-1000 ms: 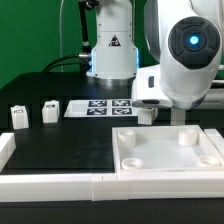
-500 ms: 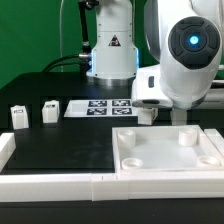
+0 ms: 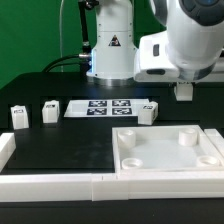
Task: Assemble one leg
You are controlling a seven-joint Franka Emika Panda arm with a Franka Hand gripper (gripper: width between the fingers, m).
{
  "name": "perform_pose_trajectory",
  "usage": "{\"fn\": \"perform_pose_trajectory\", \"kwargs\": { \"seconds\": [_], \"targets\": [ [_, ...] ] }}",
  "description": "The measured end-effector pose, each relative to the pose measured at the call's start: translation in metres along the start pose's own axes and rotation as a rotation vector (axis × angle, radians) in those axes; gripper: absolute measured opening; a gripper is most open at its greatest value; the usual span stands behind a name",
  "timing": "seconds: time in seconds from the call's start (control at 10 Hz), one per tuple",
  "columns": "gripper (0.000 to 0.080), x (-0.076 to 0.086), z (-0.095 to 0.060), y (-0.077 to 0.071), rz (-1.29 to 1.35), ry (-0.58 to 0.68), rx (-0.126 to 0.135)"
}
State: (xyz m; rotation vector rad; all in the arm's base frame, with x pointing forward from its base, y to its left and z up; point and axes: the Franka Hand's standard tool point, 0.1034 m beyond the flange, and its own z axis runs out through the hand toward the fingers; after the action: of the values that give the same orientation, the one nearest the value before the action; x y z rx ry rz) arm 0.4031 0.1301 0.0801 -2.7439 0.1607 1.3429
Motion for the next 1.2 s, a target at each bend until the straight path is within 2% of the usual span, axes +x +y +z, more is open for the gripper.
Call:
{"fn": "perform_pose_trajectory", "kwargs": {
  "seconds": [0.2, 0.3, 0.5, 0.7, 0.8, 0.9, 1.0, 1.2],
  "targets": [
    [0.029, 0.006, -0.001, -0.002, 0.0, 0.052, 0.007],
    [0.029, 0.013, -0.006, -0.004, -0.003, 0.145, 0.016],
    [0.029, 0.012, -0.01, -0.004, -0.009, 0.322, 0.024],
    [0.029, 0.015, -0.043, 0.003, -0.033, 0.5, 0.002],
    [0.029, 0.013, -0.061, 0.001, -0.045, 0.571, 0.007],
    [0.029, 0.016, -0.081, -0.003, -0.065, 0.713, 0.011],
    [0.029, 0.014, -0.074, -0.003, -0.071, 0.789, 0.016],
    [0.029, 0.018, -0.077, -0.009, -0.082, 1.006, 0.052]
  ]
}}
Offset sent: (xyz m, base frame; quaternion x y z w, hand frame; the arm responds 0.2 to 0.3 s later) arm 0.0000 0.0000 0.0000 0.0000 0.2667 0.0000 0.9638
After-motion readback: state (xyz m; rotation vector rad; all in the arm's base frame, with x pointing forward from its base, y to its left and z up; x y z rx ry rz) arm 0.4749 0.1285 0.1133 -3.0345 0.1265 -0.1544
